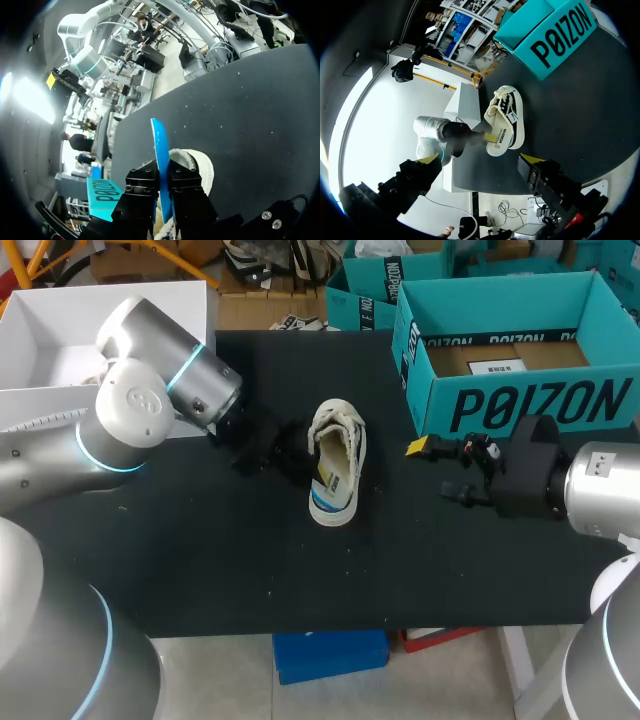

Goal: Take the shoe out of the shoebox, open the shoe tongue, remove and reinsert the insole, then place the shoe into the shoebox

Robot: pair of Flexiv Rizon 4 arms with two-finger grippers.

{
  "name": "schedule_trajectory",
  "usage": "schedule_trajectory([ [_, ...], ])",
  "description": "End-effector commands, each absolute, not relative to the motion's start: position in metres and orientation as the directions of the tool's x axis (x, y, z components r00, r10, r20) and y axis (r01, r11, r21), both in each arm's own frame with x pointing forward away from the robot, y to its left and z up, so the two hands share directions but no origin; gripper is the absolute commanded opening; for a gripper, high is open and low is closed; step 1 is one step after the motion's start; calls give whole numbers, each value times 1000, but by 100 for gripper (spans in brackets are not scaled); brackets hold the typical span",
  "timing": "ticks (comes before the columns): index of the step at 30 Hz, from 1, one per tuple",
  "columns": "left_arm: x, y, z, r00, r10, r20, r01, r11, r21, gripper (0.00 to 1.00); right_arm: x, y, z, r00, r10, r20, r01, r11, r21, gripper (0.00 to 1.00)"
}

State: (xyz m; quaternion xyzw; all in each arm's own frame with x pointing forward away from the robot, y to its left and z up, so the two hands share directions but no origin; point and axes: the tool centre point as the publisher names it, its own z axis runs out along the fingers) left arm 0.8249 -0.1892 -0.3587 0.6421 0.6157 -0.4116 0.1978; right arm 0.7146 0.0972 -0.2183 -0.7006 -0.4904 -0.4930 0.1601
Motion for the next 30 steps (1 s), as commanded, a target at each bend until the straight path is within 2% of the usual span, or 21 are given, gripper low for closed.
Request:
schedule_trajectory([
  [1, 831, -193, -364, -103, 619, -779, 956, -156, -250, 0, 714, 97, -218, 33, 529, 848, 845, -467, 259, 100],
  [30, 867, -199, -369, -142, 629, -764, 972, -58, -228, 1, 714, 97, -218, 33, 529, 848, 845, -467, 259, 100],
])
